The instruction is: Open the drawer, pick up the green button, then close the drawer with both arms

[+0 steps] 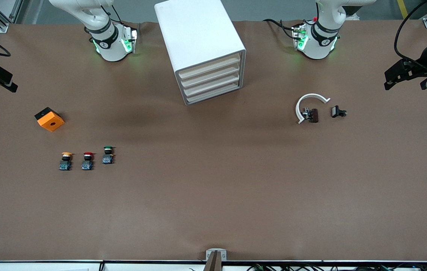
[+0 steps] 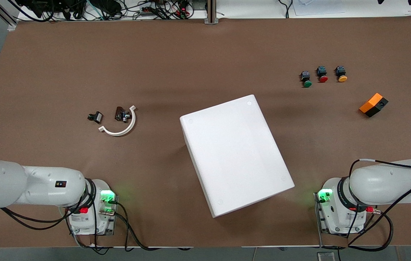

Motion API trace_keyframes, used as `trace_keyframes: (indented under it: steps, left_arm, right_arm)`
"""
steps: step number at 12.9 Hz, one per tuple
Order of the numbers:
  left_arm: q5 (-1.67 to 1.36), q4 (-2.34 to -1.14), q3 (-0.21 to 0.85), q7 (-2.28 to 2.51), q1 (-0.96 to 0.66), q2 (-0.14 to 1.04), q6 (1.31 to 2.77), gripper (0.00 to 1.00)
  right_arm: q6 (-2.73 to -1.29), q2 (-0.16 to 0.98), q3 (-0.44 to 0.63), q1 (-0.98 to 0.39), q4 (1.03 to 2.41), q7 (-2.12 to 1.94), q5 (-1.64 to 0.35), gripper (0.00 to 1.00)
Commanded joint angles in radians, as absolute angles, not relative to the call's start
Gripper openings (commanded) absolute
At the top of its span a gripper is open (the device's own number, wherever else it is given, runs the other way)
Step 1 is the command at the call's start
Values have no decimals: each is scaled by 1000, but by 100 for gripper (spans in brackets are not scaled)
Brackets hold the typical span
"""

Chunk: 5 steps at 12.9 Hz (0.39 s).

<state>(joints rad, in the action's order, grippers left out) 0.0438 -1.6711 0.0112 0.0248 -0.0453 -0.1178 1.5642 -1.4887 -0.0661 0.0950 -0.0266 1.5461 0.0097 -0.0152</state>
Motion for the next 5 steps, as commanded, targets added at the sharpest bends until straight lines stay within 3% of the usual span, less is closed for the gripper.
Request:
trace_keyframes:
  steps: [1,5]
  left_arm:
    - [60,-1637,17,35,-41,-104,1537,100]
    - [51,-1629,17,34,-41,-104,1537,100]
  right_arm:
    - [-1488,-75,87,-18,1542,2,-2,100]
    - [-1488,-74,89,-17,1540,2,0,100]
